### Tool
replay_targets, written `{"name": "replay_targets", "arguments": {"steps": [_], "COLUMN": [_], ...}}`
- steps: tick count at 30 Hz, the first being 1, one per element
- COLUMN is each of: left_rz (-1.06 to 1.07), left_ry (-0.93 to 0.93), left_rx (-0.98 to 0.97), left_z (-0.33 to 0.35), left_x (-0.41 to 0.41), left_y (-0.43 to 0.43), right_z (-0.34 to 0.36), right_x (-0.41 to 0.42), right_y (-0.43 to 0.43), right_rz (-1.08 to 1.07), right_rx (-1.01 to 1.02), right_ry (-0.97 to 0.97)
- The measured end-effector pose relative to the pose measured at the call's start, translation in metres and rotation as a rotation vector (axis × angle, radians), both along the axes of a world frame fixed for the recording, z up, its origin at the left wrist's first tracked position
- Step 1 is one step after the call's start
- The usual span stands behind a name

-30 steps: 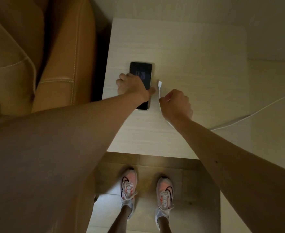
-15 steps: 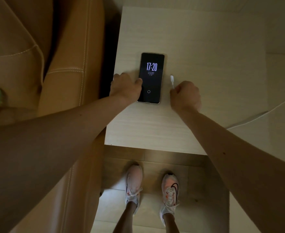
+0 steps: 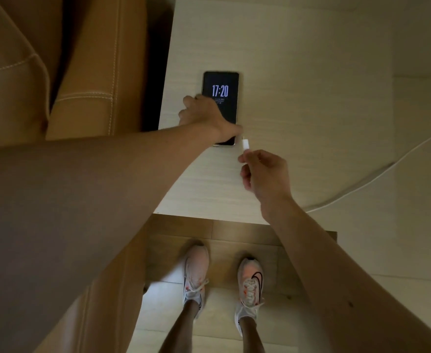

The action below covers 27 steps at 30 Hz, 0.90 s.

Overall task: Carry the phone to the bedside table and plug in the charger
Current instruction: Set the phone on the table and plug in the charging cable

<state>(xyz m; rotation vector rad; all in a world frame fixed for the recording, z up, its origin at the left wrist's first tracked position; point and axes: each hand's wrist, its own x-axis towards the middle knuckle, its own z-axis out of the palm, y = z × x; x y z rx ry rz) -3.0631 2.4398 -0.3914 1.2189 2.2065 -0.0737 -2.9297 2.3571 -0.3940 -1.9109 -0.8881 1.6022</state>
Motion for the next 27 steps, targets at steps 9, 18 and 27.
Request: {"name": "replay_targets", "arguments": {"steps": [9,18,27], "left_rz": [0.15,0.191,0.199], "left_ry": [-0.383,-0.427,-0.424], "left_rx": [-0.097,-0.094,-0.078], "left_z": [0.031,0.035,0.031], "left_x": [0.001,0.002,0.005], "left_y": [0.023,0.022,0.02], "right_z": [0.004,0.003,0.004], "right_x": [-0.021,-0.032,-0.037], "right_y": [-0.011,-0.002,-0.002], "right_rz": [0.134,0.107,0.148], "right_rx": [0.338,0.365,0.334], "right_ry": [-0.24,-0.326,-0.36]}}
